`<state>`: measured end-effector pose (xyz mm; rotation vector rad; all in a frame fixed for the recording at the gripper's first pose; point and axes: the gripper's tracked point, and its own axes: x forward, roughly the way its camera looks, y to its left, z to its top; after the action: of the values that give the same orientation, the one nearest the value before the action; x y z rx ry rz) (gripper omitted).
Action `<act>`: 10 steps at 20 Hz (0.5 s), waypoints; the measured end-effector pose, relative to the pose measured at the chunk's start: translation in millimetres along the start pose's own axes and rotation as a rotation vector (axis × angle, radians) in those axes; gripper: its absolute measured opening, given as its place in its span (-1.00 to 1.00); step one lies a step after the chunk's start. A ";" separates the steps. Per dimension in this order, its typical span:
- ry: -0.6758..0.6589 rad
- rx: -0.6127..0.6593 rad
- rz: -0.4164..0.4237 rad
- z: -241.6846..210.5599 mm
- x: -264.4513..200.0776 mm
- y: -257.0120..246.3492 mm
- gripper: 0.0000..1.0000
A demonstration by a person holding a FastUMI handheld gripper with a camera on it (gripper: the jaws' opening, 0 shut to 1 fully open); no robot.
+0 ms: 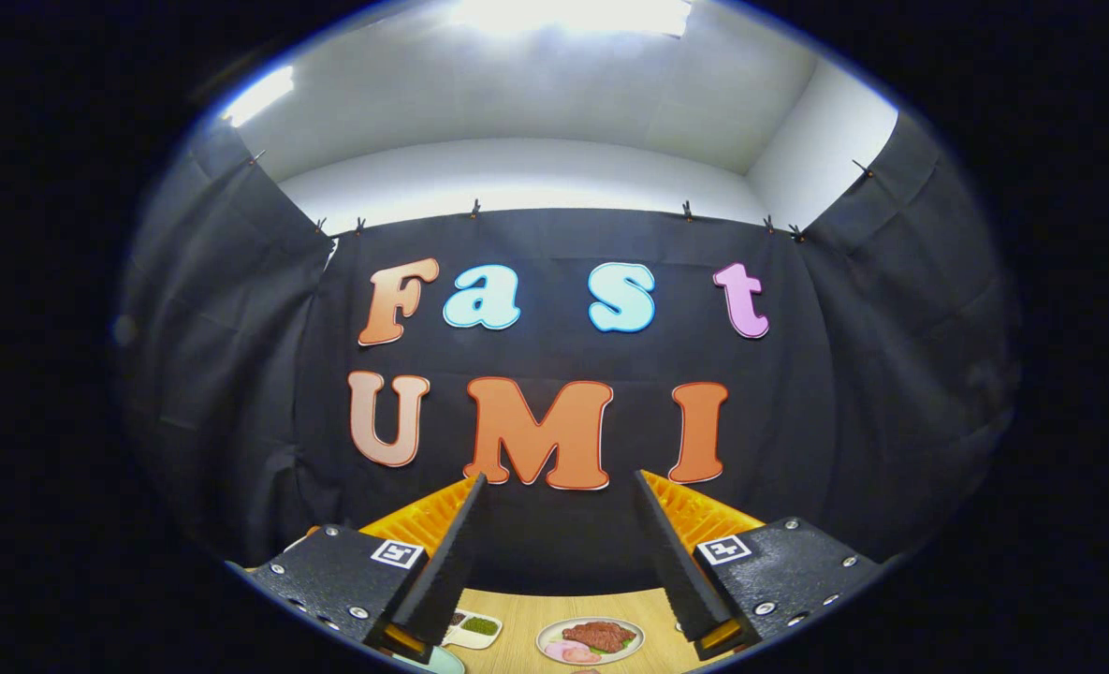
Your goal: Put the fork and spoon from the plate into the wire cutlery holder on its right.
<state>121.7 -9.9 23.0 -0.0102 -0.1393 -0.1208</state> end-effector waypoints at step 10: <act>0.027 -0.051 0.101 -7.3 -1.1 44.4 0.85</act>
<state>127.0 34.2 15.5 -0.0664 -0.1084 -0.0235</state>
